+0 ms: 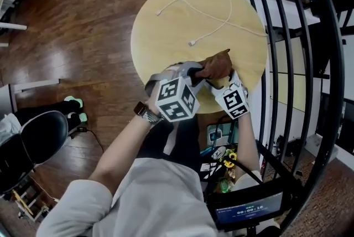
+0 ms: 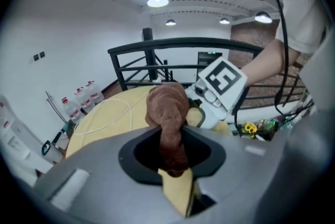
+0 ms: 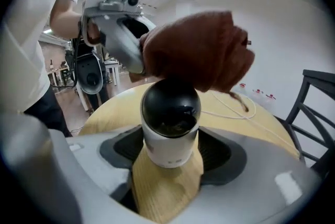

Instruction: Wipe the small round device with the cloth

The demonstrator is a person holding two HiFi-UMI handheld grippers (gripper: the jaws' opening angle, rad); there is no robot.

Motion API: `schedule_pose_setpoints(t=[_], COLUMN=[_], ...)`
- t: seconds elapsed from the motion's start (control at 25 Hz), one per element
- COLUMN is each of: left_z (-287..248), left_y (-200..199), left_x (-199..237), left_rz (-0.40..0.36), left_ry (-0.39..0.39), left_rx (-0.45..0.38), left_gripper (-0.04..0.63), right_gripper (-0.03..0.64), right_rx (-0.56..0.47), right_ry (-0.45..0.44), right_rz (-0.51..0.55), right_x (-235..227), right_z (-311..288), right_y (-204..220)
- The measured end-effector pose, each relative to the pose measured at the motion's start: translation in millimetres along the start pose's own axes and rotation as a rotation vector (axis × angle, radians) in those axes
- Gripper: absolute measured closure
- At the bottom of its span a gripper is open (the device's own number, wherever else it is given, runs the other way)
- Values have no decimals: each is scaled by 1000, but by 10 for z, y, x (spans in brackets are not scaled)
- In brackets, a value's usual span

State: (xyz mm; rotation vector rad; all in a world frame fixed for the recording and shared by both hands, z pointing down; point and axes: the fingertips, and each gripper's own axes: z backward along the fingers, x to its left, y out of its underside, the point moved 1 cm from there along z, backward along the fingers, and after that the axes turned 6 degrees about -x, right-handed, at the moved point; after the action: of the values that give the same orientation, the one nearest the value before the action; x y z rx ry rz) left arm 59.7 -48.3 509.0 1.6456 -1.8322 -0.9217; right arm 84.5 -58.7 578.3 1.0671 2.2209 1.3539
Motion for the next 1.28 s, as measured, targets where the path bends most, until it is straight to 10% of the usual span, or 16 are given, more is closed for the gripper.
schedule_pose_setpoints(t=[0.84, 1.28], left_z=[-237, -495], left_y=[661, 1006], left_x=[-182, -201], left_rz=[108, 129], left_ry=[70, 150], left_rx=[87, 163], left_gripper=[506, 506], right_gripper=[333, 352], right_rx=[-80, -32], right_ry=[414, 374], right_rz=[-286, -193], right_x=[129, 433], right_z=[138, 294], right_y=[39, -64])
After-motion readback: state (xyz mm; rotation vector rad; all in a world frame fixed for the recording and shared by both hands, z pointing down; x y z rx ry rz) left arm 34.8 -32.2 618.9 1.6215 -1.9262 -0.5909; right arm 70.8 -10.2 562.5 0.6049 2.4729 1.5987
